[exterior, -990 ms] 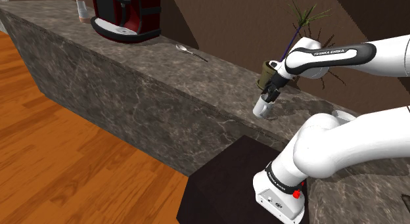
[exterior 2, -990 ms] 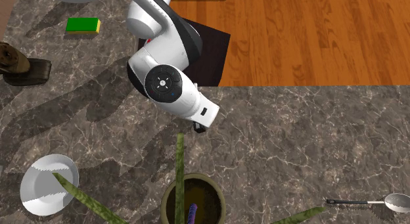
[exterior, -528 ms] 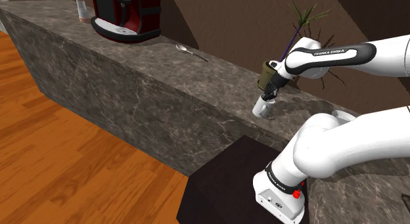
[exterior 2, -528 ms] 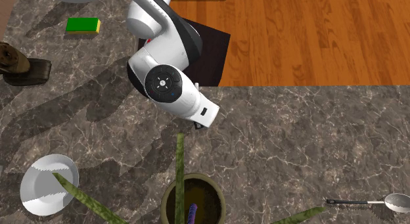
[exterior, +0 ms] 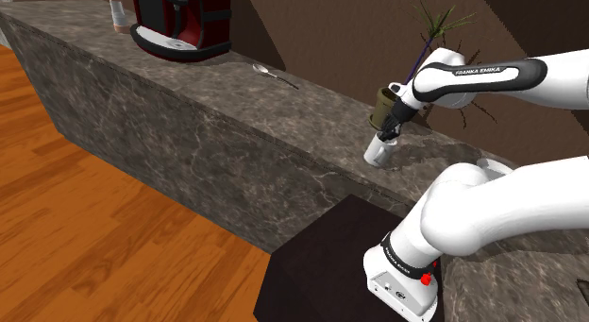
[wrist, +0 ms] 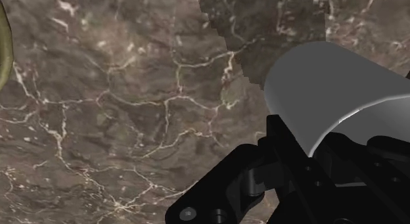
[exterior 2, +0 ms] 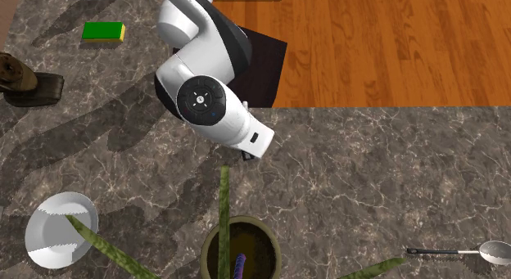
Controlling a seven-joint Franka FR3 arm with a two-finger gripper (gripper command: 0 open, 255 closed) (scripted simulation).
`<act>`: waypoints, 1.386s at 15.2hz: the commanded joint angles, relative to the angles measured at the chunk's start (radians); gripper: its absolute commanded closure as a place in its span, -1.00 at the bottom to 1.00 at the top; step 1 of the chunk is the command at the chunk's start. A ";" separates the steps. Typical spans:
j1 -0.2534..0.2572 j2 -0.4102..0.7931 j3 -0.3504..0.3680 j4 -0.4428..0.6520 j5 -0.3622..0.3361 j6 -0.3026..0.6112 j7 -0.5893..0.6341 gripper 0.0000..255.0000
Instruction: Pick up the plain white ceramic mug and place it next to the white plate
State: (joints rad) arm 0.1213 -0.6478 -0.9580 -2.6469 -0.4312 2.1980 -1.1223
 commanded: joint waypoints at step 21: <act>-0.031 -0.120 0.184 0.197 0.074 -0.327 0.036 1.00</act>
State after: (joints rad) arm 0.0878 -0.7665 -0.7815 -2.4634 -0.3627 1.8862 -1.0890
